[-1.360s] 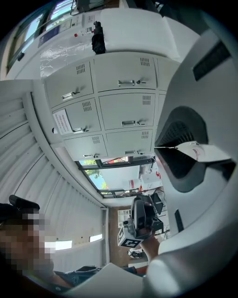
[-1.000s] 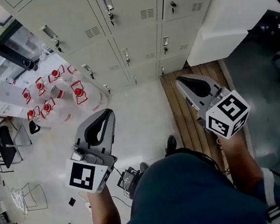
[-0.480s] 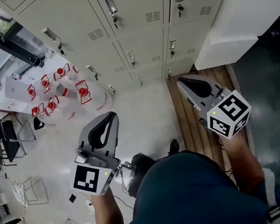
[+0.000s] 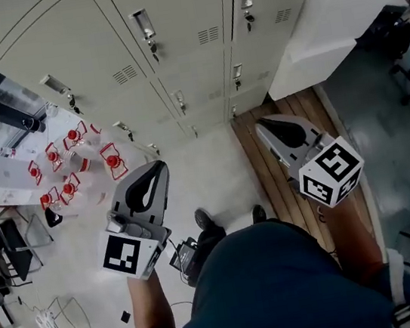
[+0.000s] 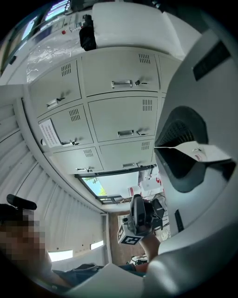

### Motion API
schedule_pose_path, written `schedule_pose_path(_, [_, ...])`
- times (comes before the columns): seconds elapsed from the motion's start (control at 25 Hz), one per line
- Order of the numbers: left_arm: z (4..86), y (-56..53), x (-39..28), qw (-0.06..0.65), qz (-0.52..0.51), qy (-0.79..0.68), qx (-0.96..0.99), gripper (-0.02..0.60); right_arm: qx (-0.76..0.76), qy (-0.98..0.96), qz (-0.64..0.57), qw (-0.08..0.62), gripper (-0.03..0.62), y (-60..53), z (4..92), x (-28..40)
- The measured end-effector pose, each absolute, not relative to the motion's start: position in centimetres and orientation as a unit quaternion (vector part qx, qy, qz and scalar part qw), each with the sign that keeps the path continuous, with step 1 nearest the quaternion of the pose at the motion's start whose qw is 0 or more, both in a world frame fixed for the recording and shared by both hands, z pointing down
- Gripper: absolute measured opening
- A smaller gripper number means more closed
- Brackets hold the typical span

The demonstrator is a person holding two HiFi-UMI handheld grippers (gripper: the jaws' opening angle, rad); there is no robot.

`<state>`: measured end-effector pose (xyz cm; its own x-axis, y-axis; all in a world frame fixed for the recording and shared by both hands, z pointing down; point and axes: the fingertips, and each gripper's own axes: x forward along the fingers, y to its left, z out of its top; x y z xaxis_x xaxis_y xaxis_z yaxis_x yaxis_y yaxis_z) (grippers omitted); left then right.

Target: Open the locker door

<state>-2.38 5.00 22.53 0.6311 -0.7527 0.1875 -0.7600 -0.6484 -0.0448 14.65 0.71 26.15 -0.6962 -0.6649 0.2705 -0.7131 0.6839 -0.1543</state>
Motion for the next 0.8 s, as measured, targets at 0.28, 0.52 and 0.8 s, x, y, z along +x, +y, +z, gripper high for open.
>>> schedule_pose_path(0.28, [21.8,1.3,-5.0,0.010,0.091,-0.380,0.921,0.026,0.417,-0.894,0.129,0.098,0.037,-1.0,25.9,12.4])
schedule_pose_path(0.52, [22.4,0.0,-7.6,0.015,0.090,-0.357,0.930,0.026,0.439,-0.882,0.132,0.105,0.037,-1.6,26.2,10.2])
schedule_pose_path(0.8, [23.1,-1.8,-11.0,0.024,0.082,-0.334,0.939,0.026,0.463,-0.870,0.133,0.111,0.037,-3.3,26.6,7.2])
